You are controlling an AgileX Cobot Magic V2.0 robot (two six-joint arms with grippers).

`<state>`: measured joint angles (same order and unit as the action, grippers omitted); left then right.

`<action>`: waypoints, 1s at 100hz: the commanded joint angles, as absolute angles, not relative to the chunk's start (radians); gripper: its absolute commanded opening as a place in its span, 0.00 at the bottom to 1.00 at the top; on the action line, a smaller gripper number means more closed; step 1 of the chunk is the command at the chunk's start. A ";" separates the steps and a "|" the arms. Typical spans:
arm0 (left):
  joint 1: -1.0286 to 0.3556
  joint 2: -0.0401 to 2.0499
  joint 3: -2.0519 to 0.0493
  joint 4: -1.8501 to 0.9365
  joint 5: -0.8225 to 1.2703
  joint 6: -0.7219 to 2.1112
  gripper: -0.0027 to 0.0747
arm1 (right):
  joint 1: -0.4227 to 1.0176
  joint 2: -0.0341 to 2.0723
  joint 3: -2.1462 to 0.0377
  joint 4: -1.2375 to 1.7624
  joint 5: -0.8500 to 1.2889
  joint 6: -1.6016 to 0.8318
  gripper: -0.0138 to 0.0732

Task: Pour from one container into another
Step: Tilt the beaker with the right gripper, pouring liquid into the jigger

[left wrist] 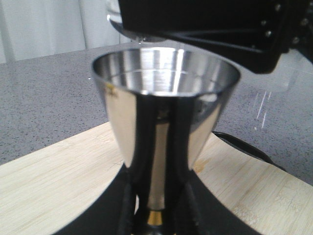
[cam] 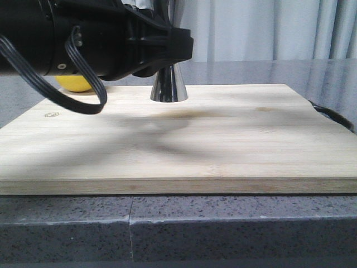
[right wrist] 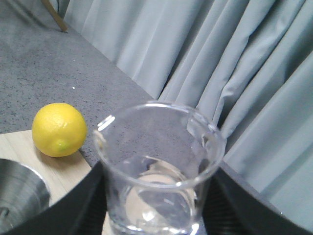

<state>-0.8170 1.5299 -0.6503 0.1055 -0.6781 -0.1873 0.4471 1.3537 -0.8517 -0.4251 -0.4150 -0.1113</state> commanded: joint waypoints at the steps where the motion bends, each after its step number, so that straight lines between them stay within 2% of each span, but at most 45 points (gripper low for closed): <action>1: -0.822 1.486 -0.683 0.103 -0.766 -0.196 0.01 | 0.441 1.316 -0.891 -0.478 -0.483 -0.121 0.38; 47: -0.822 1.486 -0.683 0.103 -0.766 -0.196 0.01 | 0.441 1.316 -0.893 -0.690 -0.483 -0.122 0.38; 75: -0.822 1.486 -0.683 0.103 -0.760 -0.196 0.01 | 0.441 1.301 -0.902 -0.699 -0.483 -0.169 0.38; 100: -0.822 1.486 -0.683 0.103 -0.758 -0.196 0.01 | 0.441 1.286 -0.947 -0.788 -0.388 -0.170 0.38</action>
<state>-0.8170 1.5299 -0.6503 0.1061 -0.6756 -0.1889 0.4471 1.3270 -0.8987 -0.7636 -0.3557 -0.1613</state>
